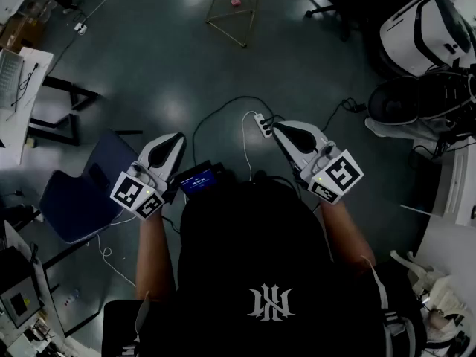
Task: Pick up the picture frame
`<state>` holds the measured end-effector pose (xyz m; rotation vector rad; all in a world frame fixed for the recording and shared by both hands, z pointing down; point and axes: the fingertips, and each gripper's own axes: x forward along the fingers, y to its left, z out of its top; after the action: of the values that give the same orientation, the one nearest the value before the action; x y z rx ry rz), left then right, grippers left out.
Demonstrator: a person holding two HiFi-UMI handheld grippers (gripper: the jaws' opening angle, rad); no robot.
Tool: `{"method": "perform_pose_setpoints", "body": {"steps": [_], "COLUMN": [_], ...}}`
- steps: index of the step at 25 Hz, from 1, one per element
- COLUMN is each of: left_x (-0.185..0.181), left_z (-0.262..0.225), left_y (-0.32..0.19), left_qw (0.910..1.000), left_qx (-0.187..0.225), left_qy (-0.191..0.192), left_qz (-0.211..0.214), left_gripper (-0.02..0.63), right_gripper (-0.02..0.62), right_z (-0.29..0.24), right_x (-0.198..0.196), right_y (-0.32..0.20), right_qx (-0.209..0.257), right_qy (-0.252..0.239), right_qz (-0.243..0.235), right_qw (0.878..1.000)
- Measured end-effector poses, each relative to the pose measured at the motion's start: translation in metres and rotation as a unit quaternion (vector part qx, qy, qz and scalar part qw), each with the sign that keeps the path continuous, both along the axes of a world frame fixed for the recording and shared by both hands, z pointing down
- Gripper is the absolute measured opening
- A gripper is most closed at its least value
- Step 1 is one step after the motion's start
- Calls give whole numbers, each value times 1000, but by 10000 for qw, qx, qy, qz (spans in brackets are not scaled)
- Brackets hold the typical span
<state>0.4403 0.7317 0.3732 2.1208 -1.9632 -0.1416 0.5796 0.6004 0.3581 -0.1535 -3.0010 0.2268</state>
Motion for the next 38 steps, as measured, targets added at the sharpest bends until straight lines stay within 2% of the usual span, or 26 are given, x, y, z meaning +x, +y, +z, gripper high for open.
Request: {"method": "perform_pose_setpoints", "body": {"steps": [4, 8, 12, 21, 27, 33, 38], "left_x": [32, 51, 68, 92, 101, 81, 45], "left_z": [-11, -11, -9, -14, -14, 3, 9], "left_y": [-13, -27, -37, -56, -71, -65, -76], "left_qw": [10000, 9999, 9998, 9992, 9995, 9980, 9977], "left_qx": [32, -31, -120, -301, -317, -506, -294], "left_qy": [-54, -78, -109, -241, 5, 211, 489], "left_qz": [55, 141, 142, 43, -71, -324, -366], "left_gripper": [3, 3, 3, 3, 3, 3, 3], "right_gripper": [-2, -2, -1, 0, 0, 0, 0], "right_z": [6, 6, 7, 13, 27, 54, 51], "right_x": [28, 44, 62, 89, 99, 88, 51], "right_y": [-10, -23, -37, -55, -76, -74, -86], "right_qx": [-98, 10, -301, -288, -500, -751, -619], "right_qy": [97, 99, -121, -84, -66, 186, 255], "right_qz": [20, 115, 164, -62, -111, -226, -281], "right_qw": [9999, 9999, 9993, 9995, 9987, 9967, 9974]}}
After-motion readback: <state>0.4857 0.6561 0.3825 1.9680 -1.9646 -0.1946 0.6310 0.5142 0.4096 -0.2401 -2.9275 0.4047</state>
